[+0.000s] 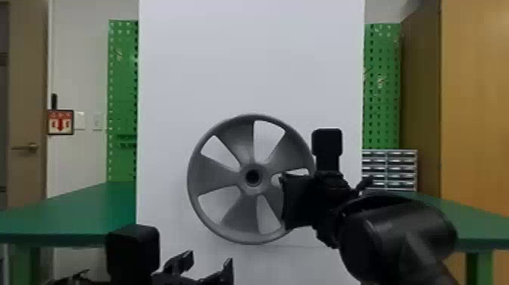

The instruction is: Hold the wheel and insert it

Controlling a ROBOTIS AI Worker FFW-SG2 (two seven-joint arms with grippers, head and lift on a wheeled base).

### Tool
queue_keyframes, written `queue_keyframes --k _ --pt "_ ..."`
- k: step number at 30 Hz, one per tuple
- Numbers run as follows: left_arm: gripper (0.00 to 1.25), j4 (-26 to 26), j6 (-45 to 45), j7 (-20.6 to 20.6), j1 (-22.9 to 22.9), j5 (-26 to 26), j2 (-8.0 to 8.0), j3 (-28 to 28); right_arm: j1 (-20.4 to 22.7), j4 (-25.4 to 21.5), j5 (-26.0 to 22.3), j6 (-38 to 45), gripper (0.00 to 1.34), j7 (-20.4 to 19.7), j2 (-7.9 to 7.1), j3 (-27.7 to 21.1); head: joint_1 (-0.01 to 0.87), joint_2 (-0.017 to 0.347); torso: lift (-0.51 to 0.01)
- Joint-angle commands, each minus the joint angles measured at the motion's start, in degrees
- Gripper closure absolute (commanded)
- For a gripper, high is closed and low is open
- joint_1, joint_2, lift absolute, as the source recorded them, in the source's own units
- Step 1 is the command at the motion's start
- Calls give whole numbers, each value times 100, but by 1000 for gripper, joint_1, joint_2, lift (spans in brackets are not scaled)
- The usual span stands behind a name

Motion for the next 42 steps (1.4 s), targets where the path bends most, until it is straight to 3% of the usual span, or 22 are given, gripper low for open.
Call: queue_keyframes --k 1,10,42 --pt "496 0 0 -4 5 2 8 1 45 -49 -136 -69 1185 -63 6 124 0 55 -485" --pt "495 0 0 4 -21 -7 17 -26 10 -31 -171 -192 1185 -362 6 203 0 55 -485" --pt "495 18 0 -4 -48 2 26 -43 -122 707 102 -807 1185 -529 6 80 0 57 -485"
